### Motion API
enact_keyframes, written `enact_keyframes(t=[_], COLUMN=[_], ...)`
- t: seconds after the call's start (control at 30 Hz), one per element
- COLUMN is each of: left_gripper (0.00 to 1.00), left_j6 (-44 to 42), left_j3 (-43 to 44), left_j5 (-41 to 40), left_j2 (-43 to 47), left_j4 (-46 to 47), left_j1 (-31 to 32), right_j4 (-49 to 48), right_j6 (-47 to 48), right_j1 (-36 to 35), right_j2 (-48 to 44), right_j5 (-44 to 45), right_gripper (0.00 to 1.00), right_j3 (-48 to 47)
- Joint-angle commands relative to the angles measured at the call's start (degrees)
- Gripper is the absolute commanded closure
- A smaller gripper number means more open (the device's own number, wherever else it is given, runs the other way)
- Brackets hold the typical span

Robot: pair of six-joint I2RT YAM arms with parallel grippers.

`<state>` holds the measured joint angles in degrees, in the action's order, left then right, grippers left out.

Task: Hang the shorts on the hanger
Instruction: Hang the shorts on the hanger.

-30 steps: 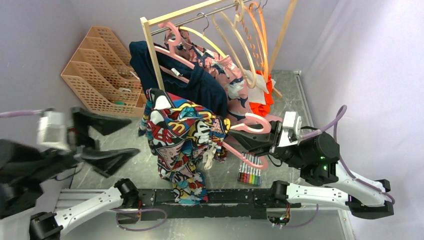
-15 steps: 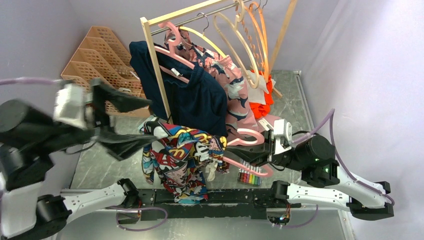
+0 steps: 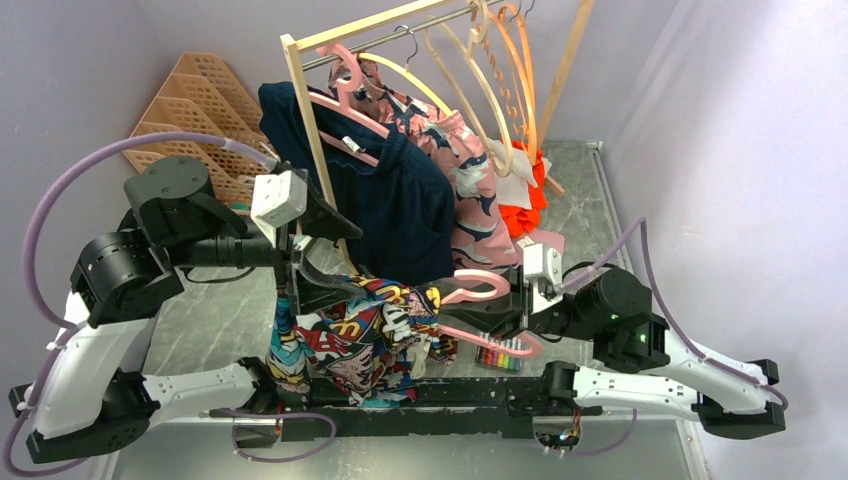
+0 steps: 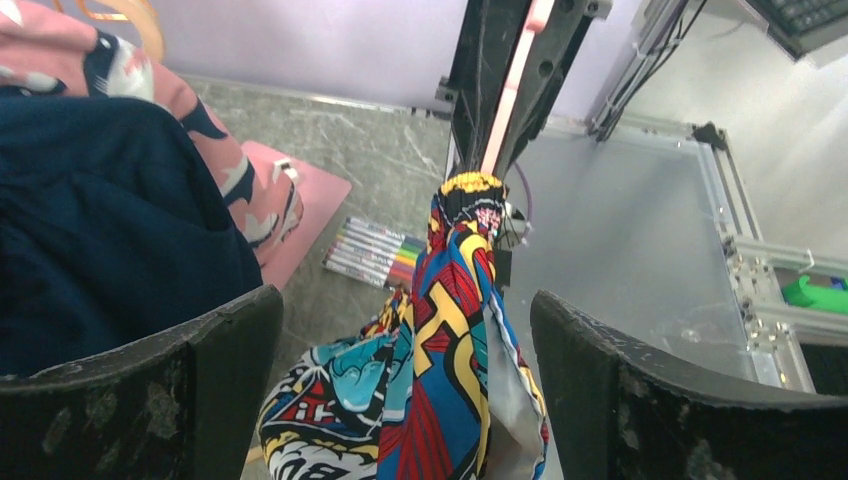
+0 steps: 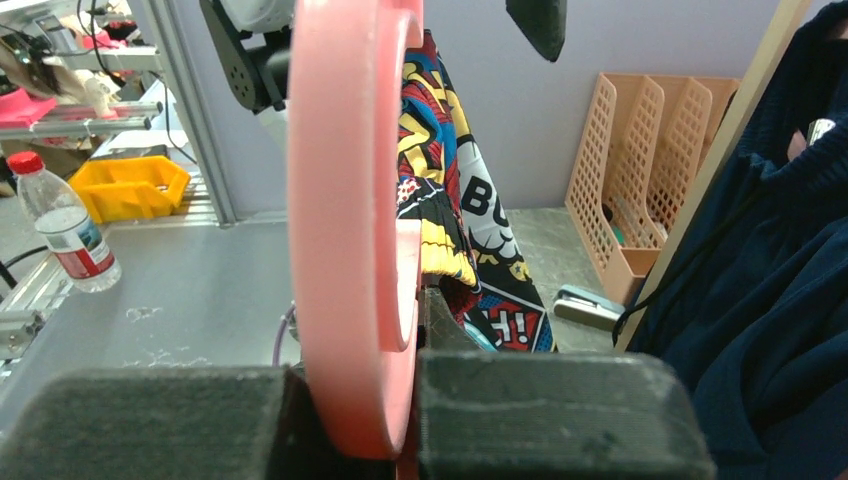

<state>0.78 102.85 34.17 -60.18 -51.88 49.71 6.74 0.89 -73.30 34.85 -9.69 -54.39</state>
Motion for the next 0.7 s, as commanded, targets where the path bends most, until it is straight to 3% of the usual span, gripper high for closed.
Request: enact_keyframes(t=[0.0, 0.2, 0.67], left_gripper=[0.07, 0.23, 0.82], left_j6=[-3.3, -4.6, -1.6], left_j3=[-2.9, -6.8, -17.5], left_j5=[2.7, 3.5, 6.7], left_j2=[0.3, 0.2, 3.1], left_j4=[-2.9, -3.1, 6.5], left_j1=[0.1, 0.4, 0.8], right_j4=[-1.2, 1.0, 1.9], right_j6=[-0.1, 0.6, 1.3], right_j1=[0.0, 0.0, 0.0], right_j2=[-0.2, 1.4, 4.1], right_j5=[-0.1, 0.5, 1.6], right_gripper=[1.0, 1.0, 1.0], right_j3=[-1.0, -2.1, -4.2])
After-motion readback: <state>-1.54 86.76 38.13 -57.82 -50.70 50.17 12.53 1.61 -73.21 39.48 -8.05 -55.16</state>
